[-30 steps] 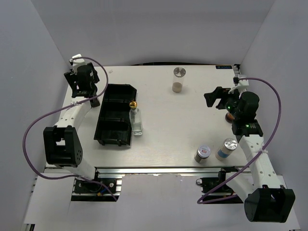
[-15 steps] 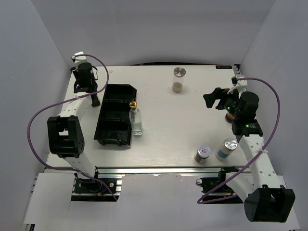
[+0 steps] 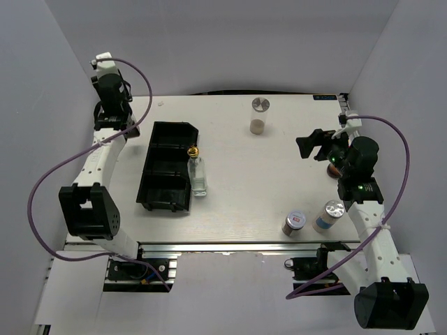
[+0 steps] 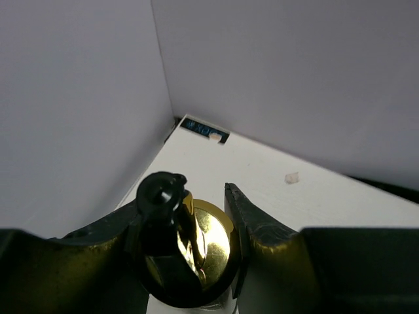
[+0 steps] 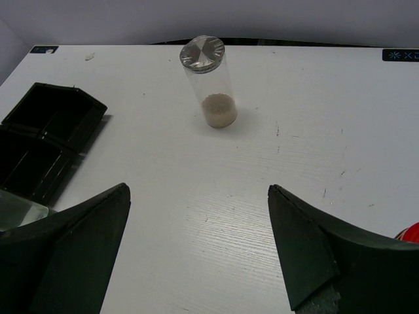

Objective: Organize the condiment bottles

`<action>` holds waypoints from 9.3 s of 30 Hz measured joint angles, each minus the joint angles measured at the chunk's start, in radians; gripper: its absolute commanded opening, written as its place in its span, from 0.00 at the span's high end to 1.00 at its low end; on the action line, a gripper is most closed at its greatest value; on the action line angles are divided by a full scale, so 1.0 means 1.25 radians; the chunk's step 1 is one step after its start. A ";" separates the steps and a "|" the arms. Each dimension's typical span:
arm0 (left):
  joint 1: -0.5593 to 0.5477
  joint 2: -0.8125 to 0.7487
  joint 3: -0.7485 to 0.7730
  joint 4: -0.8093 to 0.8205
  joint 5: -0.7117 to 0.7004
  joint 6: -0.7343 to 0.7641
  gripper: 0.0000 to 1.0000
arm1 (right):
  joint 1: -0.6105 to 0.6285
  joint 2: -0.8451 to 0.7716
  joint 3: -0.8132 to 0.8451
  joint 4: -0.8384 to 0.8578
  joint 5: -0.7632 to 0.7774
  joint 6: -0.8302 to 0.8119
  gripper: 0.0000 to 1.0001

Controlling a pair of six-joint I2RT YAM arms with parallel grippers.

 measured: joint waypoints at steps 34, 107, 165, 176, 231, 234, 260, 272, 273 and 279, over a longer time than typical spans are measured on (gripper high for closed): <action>-0.034 0.027 -0.004 0.126 0.413 -0.094 1.00 | 0.000 -0.017 -0.003 0.000 -0.018 -0.001 0.11; -0.266 -0.789 -0.751 -0.013 0.431 -0.401 0.02 | 0.000 0.116 0.048 -0.052 -0.232 0.073 0.11; -0.553 -0.232 -0.285 0.166 0.012 0.011 1.00 | 0.000 0.120 0.056 -0.069 -0.296 0.066 0.11; -0.498 -0.053 -0.111 0.193 -0.117 0.101 1.00 | 0.000 0.118 0.056 -0.078 -0.241 0.061 0.11; -0.232 0.246 -0.001 0.307 0.201 0.040 0.61 | 0.000 0.263 0.092 -0.110 -0.158 0.021 0.11; -0.232 0.219 -0.043 0.327 0.192 0.028 0.36 | 0.010 0.263 0.103 -0.121 -0.142 0.007 0.11; -0.232 -0.052 -0.058 0.213 0.261 -0.085 0.02 | 0.132 0.263 0.170 -0.219 -0.002 -0.083 0.11; -0.269 -0.212 -0.169 0.198 0.423 -0.233 0.02 | 0.174 0.284 0.179 -0.240 0.071 -0.051 0.11; -0.282 -0.209 -0.173 0.198 0.429 -0.235 0.02 | 0.174 0.284 0.181 -0.244 0.074 -0.042 0.11; -0.349 -0.156 -0.177 0.176 0.443 -0.222 0.02 | 0.175 0.261 0.175 -0.276 0.125 0.002 0.11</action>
